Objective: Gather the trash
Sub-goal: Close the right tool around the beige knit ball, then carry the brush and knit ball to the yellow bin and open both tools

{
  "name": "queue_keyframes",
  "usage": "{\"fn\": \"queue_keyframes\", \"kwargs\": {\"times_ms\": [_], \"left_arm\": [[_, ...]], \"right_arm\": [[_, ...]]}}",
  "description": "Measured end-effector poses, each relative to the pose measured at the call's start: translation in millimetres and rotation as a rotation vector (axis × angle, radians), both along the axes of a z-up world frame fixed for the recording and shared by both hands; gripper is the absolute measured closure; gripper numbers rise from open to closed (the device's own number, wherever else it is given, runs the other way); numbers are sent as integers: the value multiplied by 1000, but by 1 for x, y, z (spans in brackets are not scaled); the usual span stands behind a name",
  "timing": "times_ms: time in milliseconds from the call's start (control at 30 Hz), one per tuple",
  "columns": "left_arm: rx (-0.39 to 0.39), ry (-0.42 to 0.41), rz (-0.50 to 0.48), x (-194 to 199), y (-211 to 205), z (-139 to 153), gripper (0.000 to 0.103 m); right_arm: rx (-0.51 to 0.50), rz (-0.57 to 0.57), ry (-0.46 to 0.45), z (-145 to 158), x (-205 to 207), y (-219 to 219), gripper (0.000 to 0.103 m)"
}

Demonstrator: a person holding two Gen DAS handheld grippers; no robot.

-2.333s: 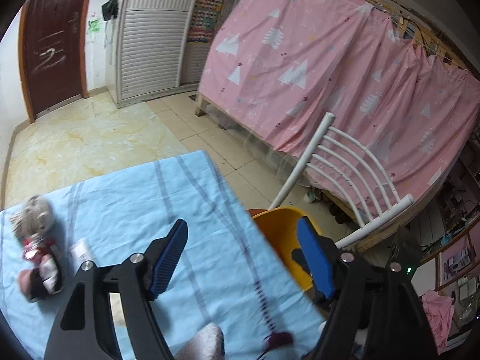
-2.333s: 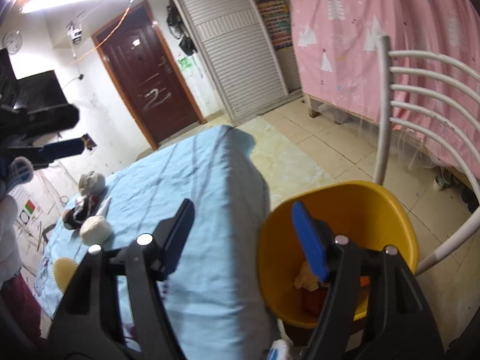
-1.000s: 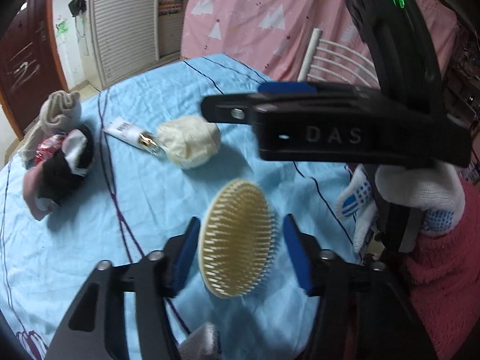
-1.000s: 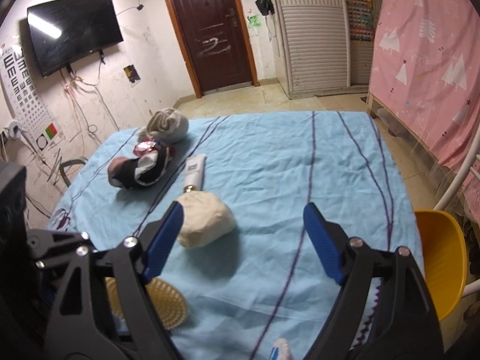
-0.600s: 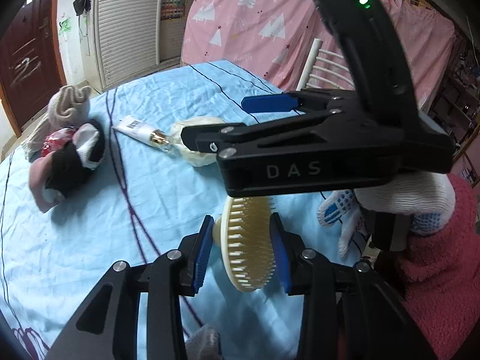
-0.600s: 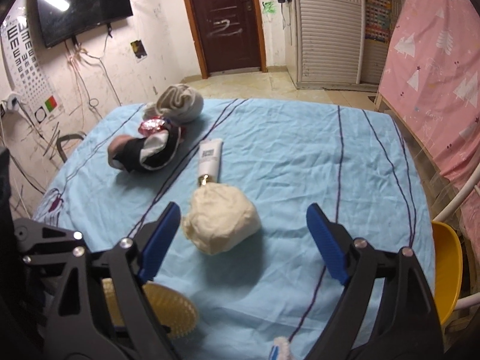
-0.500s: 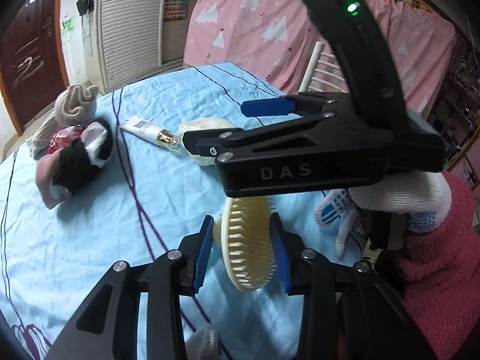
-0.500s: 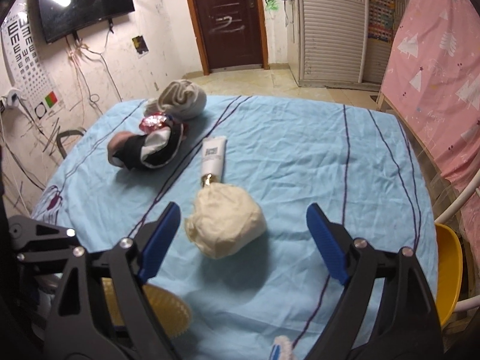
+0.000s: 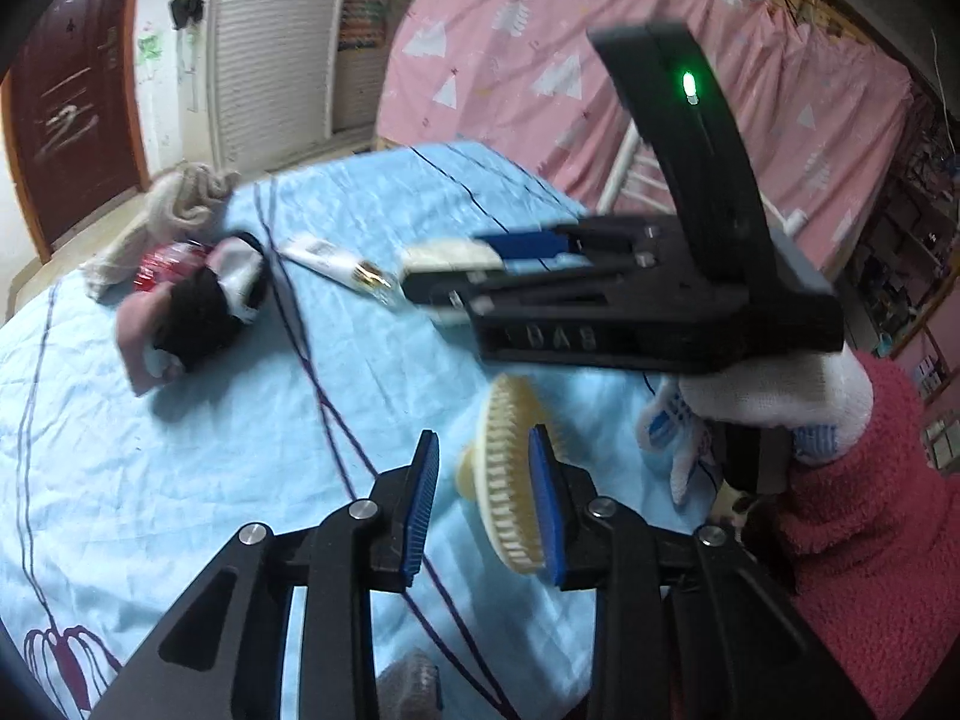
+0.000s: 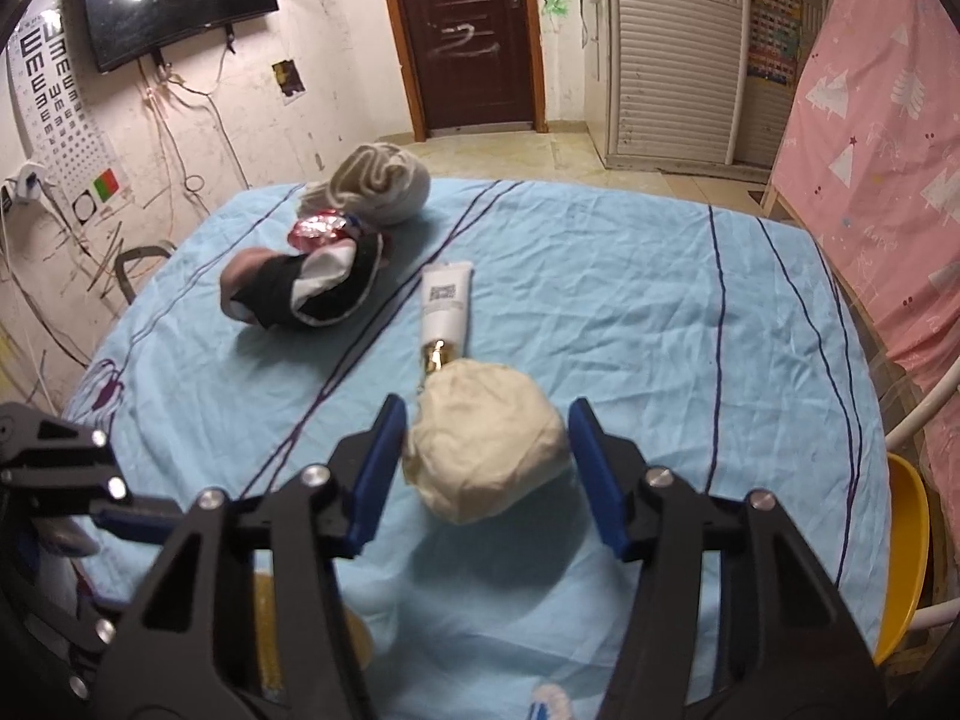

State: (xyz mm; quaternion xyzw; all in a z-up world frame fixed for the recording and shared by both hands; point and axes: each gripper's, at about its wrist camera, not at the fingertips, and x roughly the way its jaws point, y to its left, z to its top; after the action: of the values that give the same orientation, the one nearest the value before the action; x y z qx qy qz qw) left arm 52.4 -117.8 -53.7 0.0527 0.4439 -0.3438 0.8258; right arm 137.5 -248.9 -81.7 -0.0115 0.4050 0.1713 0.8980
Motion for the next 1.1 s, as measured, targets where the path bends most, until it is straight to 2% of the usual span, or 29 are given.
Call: {"fn": "queue_keyframes", "kwargs": {"times_ms": [167,233,367,833,1033,1100], "left_arm": [[43,-17,-24,-3,-12,-4,82],[54,-28,-30,-4,-14,-4,91],[55,-44,-23,-5,-18,0,96],[63,-72,32,9,-25,15,101],[113,-84,30,10,-40,14,102],[109,-84,37,10,-42,17,102]], "right_arm": [[22,-28,-27,7,-4,-13,50],[35,-40,-39,10,-6,-18,50],[57,-63,-58,15,-9,-29,50],[119,-134,-119,26,-19,-69,50],[142,-167,-129,27,-22,-90,50],[152,-182,-135,27,-23,-98,50]]}}
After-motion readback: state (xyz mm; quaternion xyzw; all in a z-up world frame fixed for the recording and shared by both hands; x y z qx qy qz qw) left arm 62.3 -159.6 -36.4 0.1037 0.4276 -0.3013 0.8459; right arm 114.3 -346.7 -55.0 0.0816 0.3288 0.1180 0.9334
